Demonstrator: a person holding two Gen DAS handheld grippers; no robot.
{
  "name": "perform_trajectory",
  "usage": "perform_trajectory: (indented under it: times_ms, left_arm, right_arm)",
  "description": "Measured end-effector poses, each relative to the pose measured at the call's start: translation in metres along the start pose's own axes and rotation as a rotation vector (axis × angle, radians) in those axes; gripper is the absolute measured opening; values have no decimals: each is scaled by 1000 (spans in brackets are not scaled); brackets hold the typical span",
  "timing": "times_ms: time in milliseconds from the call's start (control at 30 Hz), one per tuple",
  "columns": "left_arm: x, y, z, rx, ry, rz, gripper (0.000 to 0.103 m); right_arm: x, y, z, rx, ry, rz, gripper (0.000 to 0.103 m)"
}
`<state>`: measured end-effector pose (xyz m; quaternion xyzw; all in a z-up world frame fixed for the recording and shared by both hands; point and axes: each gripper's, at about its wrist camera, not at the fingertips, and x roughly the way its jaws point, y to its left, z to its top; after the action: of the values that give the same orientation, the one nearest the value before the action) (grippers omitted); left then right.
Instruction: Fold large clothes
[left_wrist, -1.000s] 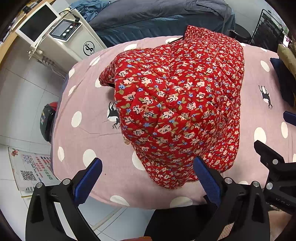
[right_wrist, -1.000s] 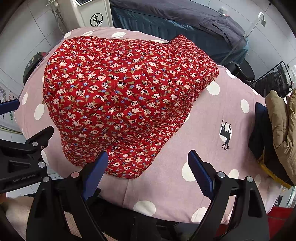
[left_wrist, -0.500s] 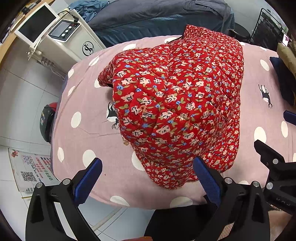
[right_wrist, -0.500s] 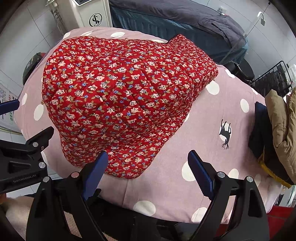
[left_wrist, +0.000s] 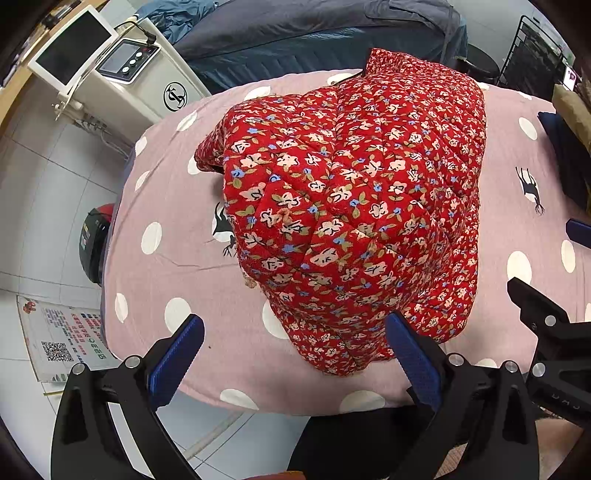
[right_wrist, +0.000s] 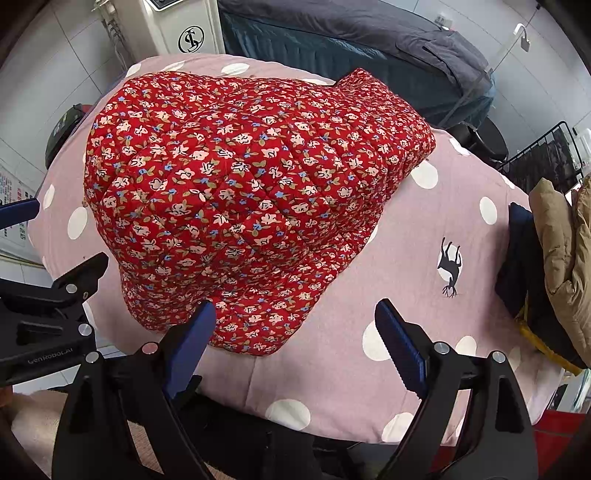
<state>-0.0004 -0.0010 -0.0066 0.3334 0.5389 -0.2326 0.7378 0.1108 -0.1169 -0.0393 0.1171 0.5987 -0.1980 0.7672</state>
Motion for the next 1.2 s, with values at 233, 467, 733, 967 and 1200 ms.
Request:
perform_trajectory:
  times_ms: [233, 467, 733, 967, 1200]
  left_arm:
    - [0, 0, 0, -3, 2, 1, 96]
    - [1, 0, 0, 0, 7, -1, 96]
    - [2, -2, 1, 6, 10, -1, 96]
    - [1, -2, 1, 7, 12, 0, 96]
    - [1, -1, 2, 6, 11, 0, 96]
  right_arm:
    - [0, 0, 0, 1, 3, 3, 87]
    - [0, 0, 0, 1, 5, 3, 87]
    - [0, -1, 0, 3, 6, 4, 87]
    - [0, -1, 1, 3, 6, 4, 87]
    - [0, -1, 1, 2, 7, 5, 87]
